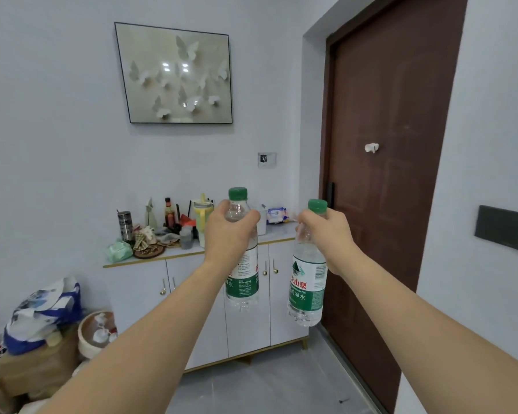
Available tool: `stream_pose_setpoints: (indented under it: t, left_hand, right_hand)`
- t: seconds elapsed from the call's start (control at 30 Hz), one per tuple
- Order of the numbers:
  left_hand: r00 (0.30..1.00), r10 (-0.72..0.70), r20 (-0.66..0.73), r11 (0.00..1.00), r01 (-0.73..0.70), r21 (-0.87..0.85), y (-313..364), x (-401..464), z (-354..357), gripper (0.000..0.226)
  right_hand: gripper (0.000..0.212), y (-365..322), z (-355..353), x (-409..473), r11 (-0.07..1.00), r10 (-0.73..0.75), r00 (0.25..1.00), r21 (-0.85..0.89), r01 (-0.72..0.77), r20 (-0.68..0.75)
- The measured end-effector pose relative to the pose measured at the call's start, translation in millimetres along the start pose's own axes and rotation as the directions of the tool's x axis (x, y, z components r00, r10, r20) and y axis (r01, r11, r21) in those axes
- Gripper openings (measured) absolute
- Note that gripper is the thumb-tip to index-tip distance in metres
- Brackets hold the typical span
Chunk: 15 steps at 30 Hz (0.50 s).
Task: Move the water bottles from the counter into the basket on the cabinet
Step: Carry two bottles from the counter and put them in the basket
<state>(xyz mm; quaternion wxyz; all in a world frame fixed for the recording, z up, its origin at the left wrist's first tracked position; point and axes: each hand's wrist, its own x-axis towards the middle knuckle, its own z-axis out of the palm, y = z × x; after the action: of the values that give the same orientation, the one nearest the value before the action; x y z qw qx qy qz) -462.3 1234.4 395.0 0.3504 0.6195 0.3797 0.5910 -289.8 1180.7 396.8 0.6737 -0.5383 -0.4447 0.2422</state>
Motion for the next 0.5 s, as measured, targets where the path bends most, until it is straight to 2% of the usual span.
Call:
stream_pose_setpoints:
  t: [0.1,0.17,0.3,0.5]
  left_hand:
    - [1.0,0.01,0.002,1.0,-0.01,-0.013,-25,43,3,0.028]
    - [1.0,-0.018,0.003,1.0,0.018,-0.019,-44,67,10,0.039]
    - [0.997,-0.082,0.01,0.997,0.082,-0.006,-83,115,31,0.081]
    - [0.997,-0.07,-0.03,0.997,0.069,-0.027,-133,193,71,0.086]
  right_hand:
    - [0.005,13,22,37,1.0,0.008,1.0,0.025,-0.008,-0.01]
    - [0.007,25,33,59,0.999,0.017,1.0,0.038,-0.017,-0.011]
    - [0.012,55,52,110,0.999,0.031,0.999,0.017,-0.03,-0.025]
    - [0.009,103,68,205,0.999,0.042,0.998,-0.016,-0.042,-0.036]
